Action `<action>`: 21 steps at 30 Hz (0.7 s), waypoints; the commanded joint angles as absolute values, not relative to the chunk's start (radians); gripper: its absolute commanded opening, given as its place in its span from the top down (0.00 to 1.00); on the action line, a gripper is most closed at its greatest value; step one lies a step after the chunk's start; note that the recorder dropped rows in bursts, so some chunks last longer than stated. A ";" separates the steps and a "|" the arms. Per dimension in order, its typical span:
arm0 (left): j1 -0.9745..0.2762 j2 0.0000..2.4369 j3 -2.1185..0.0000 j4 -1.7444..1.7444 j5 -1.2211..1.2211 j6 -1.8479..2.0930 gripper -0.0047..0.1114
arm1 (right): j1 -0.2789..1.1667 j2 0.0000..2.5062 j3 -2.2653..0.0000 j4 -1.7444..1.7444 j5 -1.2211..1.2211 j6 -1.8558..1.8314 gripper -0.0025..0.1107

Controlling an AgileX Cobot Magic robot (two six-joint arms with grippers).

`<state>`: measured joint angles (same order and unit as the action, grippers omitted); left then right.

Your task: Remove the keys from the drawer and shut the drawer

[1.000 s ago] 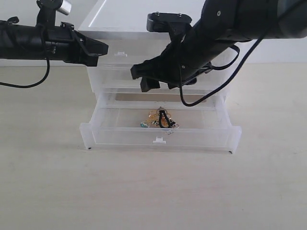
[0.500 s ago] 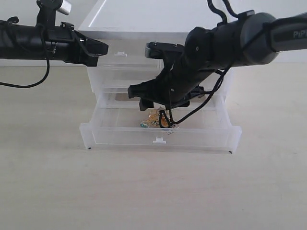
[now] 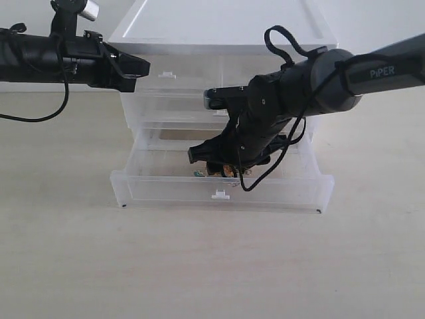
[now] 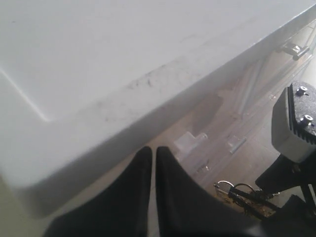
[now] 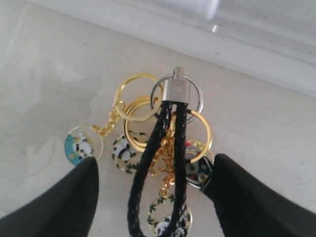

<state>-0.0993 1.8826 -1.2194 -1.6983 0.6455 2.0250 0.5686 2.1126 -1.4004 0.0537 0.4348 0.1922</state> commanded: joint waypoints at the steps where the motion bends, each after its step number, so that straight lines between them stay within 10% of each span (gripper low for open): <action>1: -0.092 1.891 -1.231 -1.744 0.602 2.019 0.92 | 0.568 2.126 -1.397 0.000 0.458 0.241 0.51; 6: -0.092 1.891 -1.231 -1.744 0.602 2.019 0.92 | 0.568 2.156 -1.397 0.000 0.516 0.262 0.58; 9: -0.092 1.891 -1.231 -1.744 0.602 2.019 0.92 | 0.568 2.166 -1.397 -0.020 0.574 0.248 0.98; 21: -0.092 1.891 -1.231 -1.744 0.602 2.019 0.92 | 0.570 1.986 -1.399 -0.034 0.628 0.168 0.98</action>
<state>-0.0993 1.8826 -1.2194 -1.6983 0.6455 2.0250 0.5688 2.0561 -1.4013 -0.0332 0.5926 0.2039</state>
